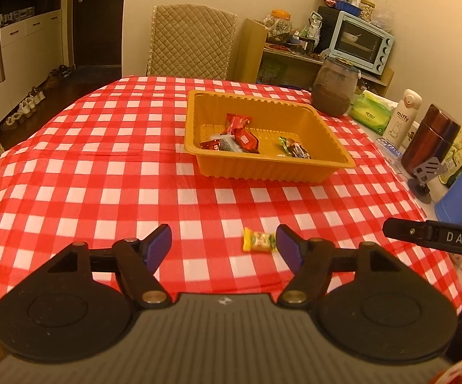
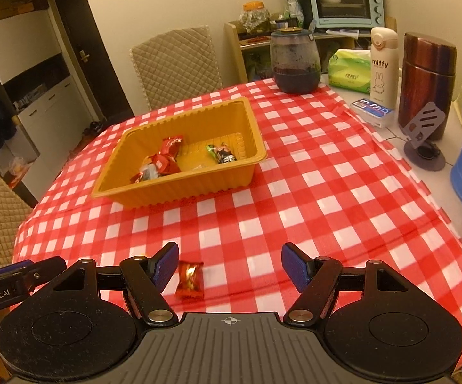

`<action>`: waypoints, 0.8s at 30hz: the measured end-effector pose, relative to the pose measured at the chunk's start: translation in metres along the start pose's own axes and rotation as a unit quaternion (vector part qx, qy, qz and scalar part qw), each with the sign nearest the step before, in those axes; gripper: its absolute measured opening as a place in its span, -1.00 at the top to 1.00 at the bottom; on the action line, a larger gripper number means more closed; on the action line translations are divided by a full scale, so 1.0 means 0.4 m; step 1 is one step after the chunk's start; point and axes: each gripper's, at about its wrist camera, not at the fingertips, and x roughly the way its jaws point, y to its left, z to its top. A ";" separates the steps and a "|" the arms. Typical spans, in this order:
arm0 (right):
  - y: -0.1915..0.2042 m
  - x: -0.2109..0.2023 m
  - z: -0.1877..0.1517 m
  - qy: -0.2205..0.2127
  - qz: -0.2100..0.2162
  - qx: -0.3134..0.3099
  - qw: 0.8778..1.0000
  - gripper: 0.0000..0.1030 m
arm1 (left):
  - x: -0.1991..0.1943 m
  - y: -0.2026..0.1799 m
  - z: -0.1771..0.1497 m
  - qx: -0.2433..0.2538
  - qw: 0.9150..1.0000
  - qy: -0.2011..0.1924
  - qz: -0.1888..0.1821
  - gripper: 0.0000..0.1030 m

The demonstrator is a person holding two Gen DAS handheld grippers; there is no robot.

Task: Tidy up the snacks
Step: 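Move both grippers back toward the yellow candy left on the table, then lower both grippers toward the yellow candy and red-gold candy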

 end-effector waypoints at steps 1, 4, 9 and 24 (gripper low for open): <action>0.002 -0.009 -0.005 -0.001 0.000 -0.002 1.000 -0.37 | -0.008 0.000 -0.004 0.000 1.000 0.001 0.000 -0.36; 0.011 -0.031 -0.018 -0.001 -0.001 -0.010 1.000 -0.37 | -0.026 -0.002 -0.018 0.006 1.000 0.002 0.009 -0.41; 0.021 -0.056 -0.037 -0.011 -0.007 -0.023 1.000 -0.37 | -0.046 -0.002 -0.038 0.016 1.000 0.000 0.023 -0.60; 0.031 -0.038 -0.081 0.001 0.002 -0.036 0.999 -0.37 | -0.032 -0.005 -0.067 0.022 1.000 0.011 0.017 -0.76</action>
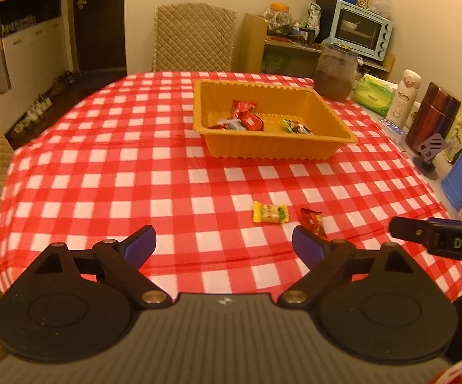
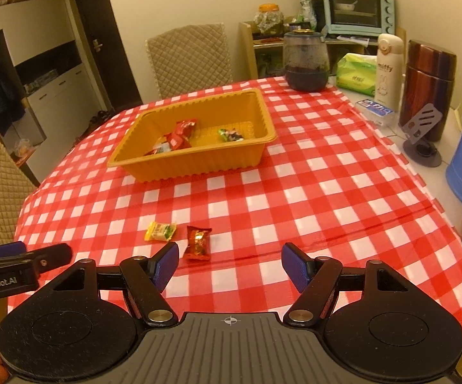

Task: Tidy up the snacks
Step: 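Lower both grippers toward the yellow candy and red-gold candy, then grasp the small red-gold wrapped candy with the right gripper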

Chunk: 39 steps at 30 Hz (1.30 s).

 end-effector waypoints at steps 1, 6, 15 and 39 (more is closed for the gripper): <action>0.002 0.003 0.000 0.000 0.000 -0.001 1.000 -0.37 | 0.005 0.001 0.001 -0.003 1.000 0.007 0.001 -0.76; 0.009 0.032 0.001 0.011 0.002 0.000 1.000 -0.37 | 0.030 0.008 -0.001 -0.004 1.000 0.027 0.003 -0.76; 0.023 0.089 -0.010 0.023 0.006 -0.001 1.000 -0.37 | 0.073 0.030 -0.006 -0.012 0.999 0.034 0.011 -0.76; 0.081 0.282 -0.024 0.036 0.005 -0.037 0.999 0.14 | 0.178 0.061 -0.002 -0.024 0.999 0.044 0.001 -0.76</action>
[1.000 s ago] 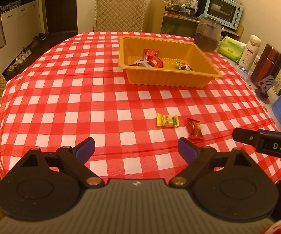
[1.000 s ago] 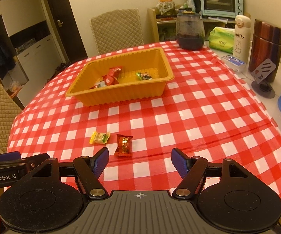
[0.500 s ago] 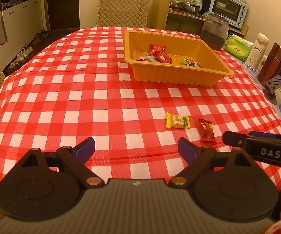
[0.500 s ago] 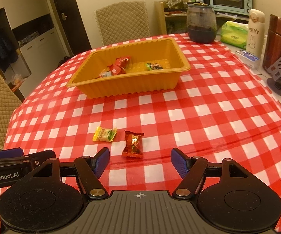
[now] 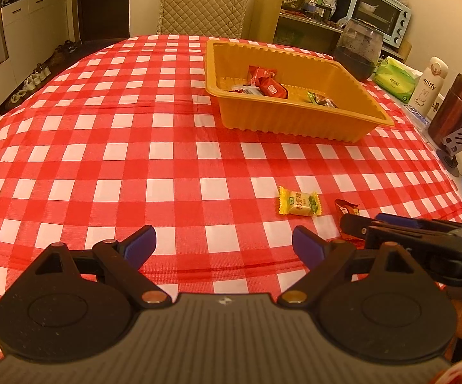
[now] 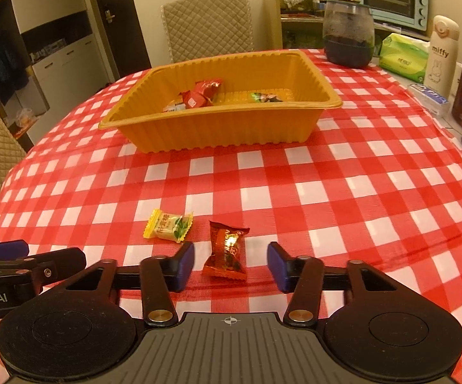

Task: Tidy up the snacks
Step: 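Grasp the small red-gold wrapped candy with the right gripper, then grasp the yellow-green wrapped candy with the left gripper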

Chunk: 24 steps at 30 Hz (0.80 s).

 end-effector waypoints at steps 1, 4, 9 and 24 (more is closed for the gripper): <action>0.003 0.006 0.000 0.001 0.001 -0.003 1.000 0.18 | 0.002 0.001 0.001 -0.001 1.000 0.000 0.000 -0.76; 0.012 0.022 0.000 0.001 -0.003 -0.013 1.000 0.29 | 0.010 0.002 0.002 -0.002 1.000 0.001 -0.002 -0.76; 0.020 0.042 0.001 0.005 -0.007 -0.020 1.000 0.57 | 0.020 -0.002 0.000 0.000 1.000 0.004 -0.004 -0.76; -0.103 -0.027 0.020 -0.022 -0.039 0.035 0.998 0.61 | 0.075 -0.085 0.021 0.032 0.999 -0.014 -0.039 -0.75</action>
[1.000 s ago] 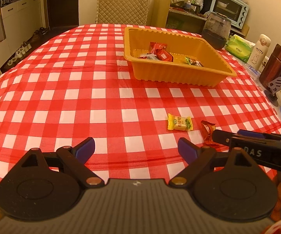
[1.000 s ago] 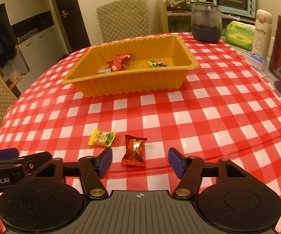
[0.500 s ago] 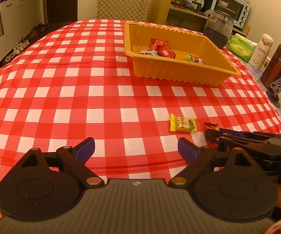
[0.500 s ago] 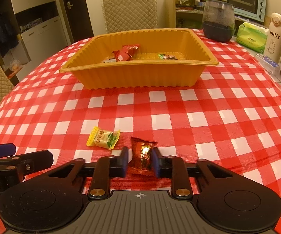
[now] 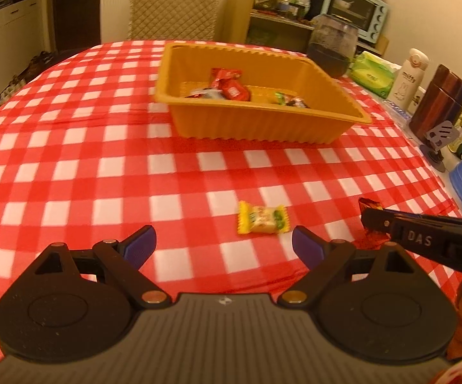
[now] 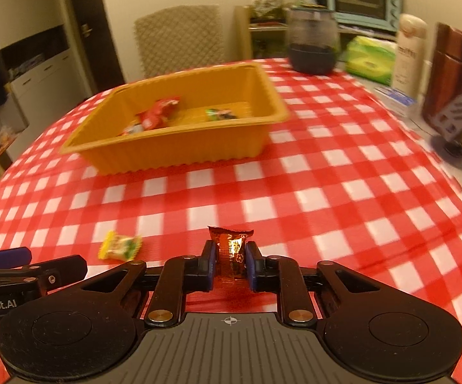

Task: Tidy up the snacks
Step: 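Grasp the yellow-green wrapped candy with the left gripper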

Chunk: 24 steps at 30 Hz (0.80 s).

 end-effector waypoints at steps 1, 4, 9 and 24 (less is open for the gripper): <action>-0.010 -0.002 0.000 0.001 -0.002 0.004 1.000 0.61 | 0.009 -0.010 0.001 0.006 1.000 -0.003 -0.003 -0.75; -0.031 -0.005 -0.003 0.004 -0.008 0.010 1.000 0.61 | 0.038 -0.039 0.005 0.023 1.000 -0.004 -0.010 -0.62; -0.043 -0.008 -0.011 0.006 -0.009 0.016 1.000 0.61 | 0.081 -0.077 0.003 0.035 0.999 -0.002 -0.008 -0.48; -0.044 0.000 -0.015 0.007 -0.004 0.019 1.000 0.62 | 0.112 -0.112 -0.015 0.054 0.998 -0.013 0.029 0.24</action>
